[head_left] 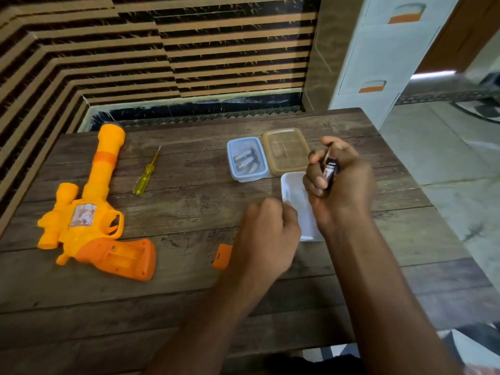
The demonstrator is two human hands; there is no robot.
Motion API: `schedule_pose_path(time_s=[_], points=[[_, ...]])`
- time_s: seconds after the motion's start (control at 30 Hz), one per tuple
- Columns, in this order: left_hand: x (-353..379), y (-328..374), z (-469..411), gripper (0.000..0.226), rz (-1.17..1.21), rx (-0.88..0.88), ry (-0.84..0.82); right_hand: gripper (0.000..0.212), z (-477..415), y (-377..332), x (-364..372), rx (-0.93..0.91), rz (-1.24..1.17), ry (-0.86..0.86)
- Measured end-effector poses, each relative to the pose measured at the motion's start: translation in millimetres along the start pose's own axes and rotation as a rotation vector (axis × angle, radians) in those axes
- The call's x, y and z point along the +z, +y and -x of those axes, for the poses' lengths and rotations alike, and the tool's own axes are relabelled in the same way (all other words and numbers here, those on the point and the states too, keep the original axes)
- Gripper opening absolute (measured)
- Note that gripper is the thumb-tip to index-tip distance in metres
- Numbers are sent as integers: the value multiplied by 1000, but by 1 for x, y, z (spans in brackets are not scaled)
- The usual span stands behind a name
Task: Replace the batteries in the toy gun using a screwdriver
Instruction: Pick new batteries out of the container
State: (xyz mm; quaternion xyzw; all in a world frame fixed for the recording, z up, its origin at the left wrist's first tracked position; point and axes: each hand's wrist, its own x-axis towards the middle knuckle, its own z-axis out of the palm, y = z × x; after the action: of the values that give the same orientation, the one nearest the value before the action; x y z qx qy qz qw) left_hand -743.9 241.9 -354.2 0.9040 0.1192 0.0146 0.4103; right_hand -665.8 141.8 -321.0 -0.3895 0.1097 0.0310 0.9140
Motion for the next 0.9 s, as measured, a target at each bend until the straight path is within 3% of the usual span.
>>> schedule_pose_path(time_s=[0.17,0.33,0.5,0.63,0.9], points=[[-13,-5,-3,50,57,19,88,19,10,11,14,63,17,-39],[-46,-15,6,44,111,44,245,25,26,31,31,186,65,-40],[-84,-40,9,34,78,32,349,18,45,51,49,224,151,-79],[-109,-57,13,24,75,10,399,38,59,69,59,181,243,-142],[-148,-89,10,10,-66,4,504,40,75,108,72,249,371,-226]])
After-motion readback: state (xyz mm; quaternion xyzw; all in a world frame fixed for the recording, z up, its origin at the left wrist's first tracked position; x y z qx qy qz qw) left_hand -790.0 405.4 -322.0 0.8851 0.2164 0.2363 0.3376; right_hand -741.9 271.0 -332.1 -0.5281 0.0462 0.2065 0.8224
